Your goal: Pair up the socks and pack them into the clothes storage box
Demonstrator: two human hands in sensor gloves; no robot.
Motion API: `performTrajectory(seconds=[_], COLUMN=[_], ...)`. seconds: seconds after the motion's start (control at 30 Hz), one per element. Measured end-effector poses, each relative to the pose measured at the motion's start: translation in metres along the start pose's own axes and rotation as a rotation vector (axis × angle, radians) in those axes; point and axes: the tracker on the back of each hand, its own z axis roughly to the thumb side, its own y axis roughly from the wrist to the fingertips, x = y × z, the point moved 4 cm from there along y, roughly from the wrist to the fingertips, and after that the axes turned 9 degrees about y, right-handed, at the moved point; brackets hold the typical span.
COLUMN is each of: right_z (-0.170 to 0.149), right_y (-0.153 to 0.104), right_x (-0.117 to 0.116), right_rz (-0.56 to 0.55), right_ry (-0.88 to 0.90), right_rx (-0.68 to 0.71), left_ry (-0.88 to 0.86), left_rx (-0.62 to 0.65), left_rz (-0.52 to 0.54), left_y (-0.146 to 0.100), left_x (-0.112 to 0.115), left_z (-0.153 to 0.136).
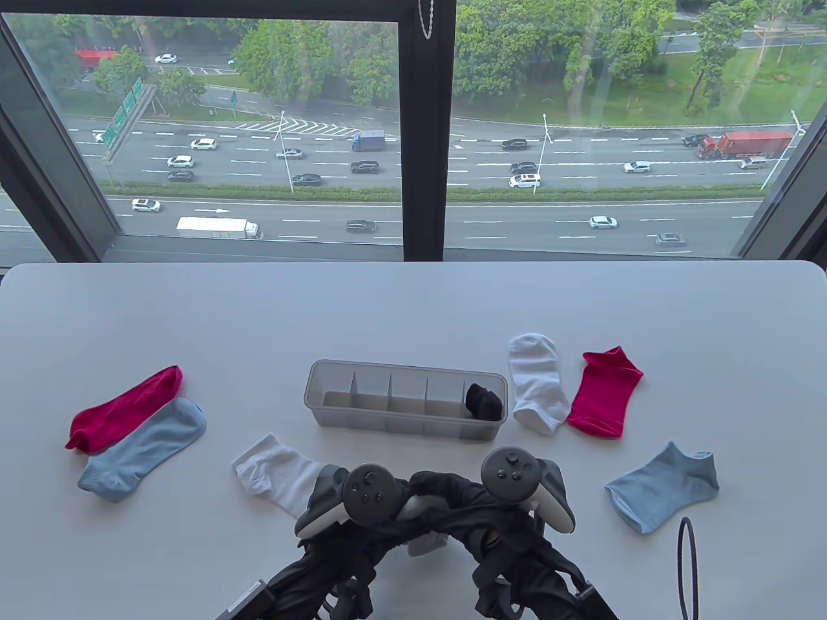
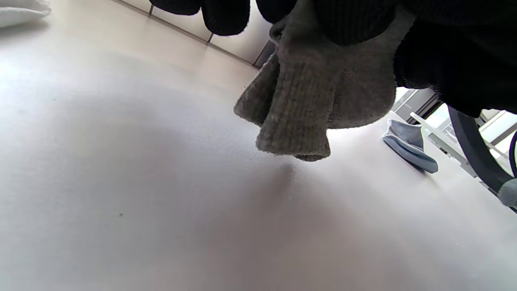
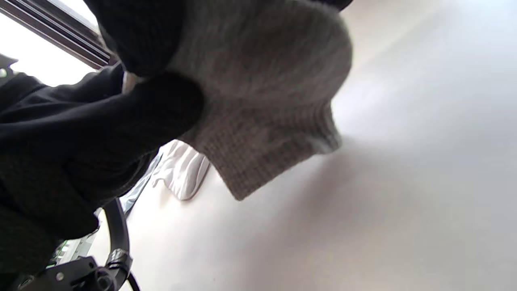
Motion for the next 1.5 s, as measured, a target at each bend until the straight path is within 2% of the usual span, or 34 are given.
performTrajectory(seconds=[0.17, 0.3, 0.4, 0.5, 0.53, 0.57, 0.63, 0.73, 0.8, 0.87, 0.97, 1.13, 1.2, 1.3, 1.4, 1.5], right_z=[-0.005, -0.004, -0.003, -0.004, -0.004, -0.004, -0.002, 0.002, 0.005, 0.004, 0.006, 0.01, 0.006, 0.004, 0.006, 0.005], right_y=[0.0, -0.001, -0.001, -0.002, -0.003, -0.004, -0.004, -0.005, -0.005, -0.002, -0.003, -0.004, -0.005, -0.005, -0.004, -0.002], right_x=[0.003, -0.003, 0.002, 0.005, 0.008, 0.009, 0.01, 0.003, -0.002, -0.003, -0.009, 0.001, 0.004, 0.003, -0.002, 0.001], right_rz=[-0.007, 0.045, -0.015, -0.062, -0.089, -0.109, -0.109, -0.067, -0.035, -0.012, 0.026, -0.068, -0.116, -0.069, -0.008, -0.048], right_ry=[0.082, 0.049, -0.002, 0.015, 0.013, 0.021, 0.051, 0.084, 0.102, 0.073, 0.058, -0.086, -0.06, 0.01, -0.019, -0.04], right_rx=[-0.025, 0.003, -0.009, -0.026, -0.029, -0.029, -0.023, 0.013, 0.015, 0.012, 0.031, 0.031, 0.006, 0.012, 0.042, 0.017], left_ry=[0.013, 0.007, -0.008, 0.097, 0.113, 0.116, 0.127, 0.142, 0.134, 0.126, 0.089, 0.098, 0.115, 0.108, 0.099, 0.094], left_rx=[0.023, 0.04, 0.038, -0.054, -0.045, -0.032, 0.023, 0.005, -0.018, -0.035, -0.031, -0.036, -0.016, 0.006, 0.019, 0.021], left_rz=[0.151, 0.109, 0.033, 0.097, 0.166, 0.189, 0.166, 0.116, 0.117, 0.173, 0.123, 0.058, 0.122, 0.167, 0.082, 0.051], left_y=[-0.005, -0.004, -0.002, -0.005, -0.008, -0.009, -0.009, -0.005, -0.004, -0.004, -0.003, -0.002, -0.004, -0.006, -0.004, -0.004], left_x=[-0.013, -0.011, -0.004, -0.009, -0.014, -0.017, -0.015, -0.009, -0.008, -0.012, -0.012, -0.005, -0.01, -0.016, -0.013, -0.008], left_z=[0.007, 0.006, 0.003, 0.008, 0.012, 0.015, 0.024, 0.022, 0.018, 0.016, 0.011, 0.011, 0.016, 0.018, 0.013, 0.012])
